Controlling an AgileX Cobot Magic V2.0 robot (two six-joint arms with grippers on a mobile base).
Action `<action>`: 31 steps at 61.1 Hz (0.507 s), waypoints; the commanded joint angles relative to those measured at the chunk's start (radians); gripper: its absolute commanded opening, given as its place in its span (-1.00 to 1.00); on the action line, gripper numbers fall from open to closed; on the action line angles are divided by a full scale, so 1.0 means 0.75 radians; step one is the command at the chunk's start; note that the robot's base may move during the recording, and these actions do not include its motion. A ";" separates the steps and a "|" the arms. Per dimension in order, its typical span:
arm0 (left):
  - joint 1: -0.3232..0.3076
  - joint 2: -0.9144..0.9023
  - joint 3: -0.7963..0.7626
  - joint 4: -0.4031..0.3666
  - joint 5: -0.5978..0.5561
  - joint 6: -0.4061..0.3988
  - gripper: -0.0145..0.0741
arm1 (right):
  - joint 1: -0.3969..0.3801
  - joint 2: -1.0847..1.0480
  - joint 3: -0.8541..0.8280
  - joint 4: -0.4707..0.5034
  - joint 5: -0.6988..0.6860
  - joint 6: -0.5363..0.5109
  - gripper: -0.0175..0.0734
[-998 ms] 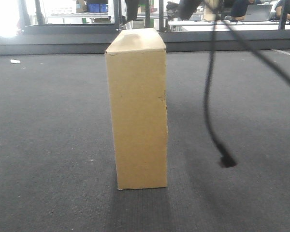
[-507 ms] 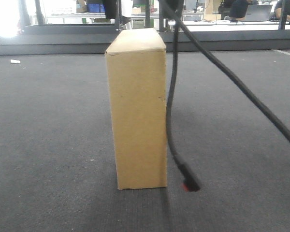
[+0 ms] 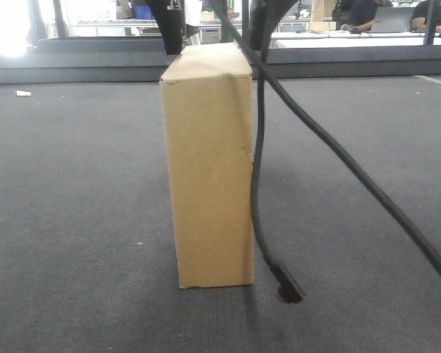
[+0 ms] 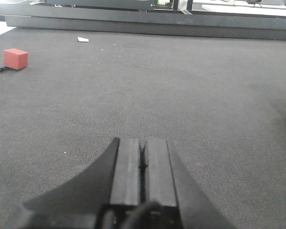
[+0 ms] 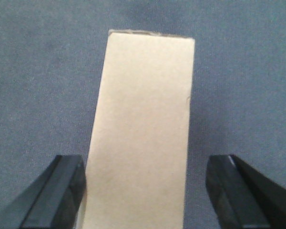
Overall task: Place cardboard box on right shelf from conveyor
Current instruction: 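Lower the right gripper over the tan box and close on it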
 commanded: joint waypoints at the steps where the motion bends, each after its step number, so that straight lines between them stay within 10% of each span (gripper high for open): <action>1: 0.002 -0.019 0.011 -0.008 -0.113 0.000 -0.94 | -0.001 -0.045 -0.044 -0.018 -0.043 0.000 0.74; 22: 0.002 -0.019 0.011 -0.008 -0.113 0.000 -0.94 | -0.001 0.011 -0.041 0.062 0.002 -0.002 0.72; 31: 0.002 -0.019 0.011 -0.008 -0.113 0.000 -0.93 | -0.008 -0.001 -0.041 0.073 0.019 -0.019 0.28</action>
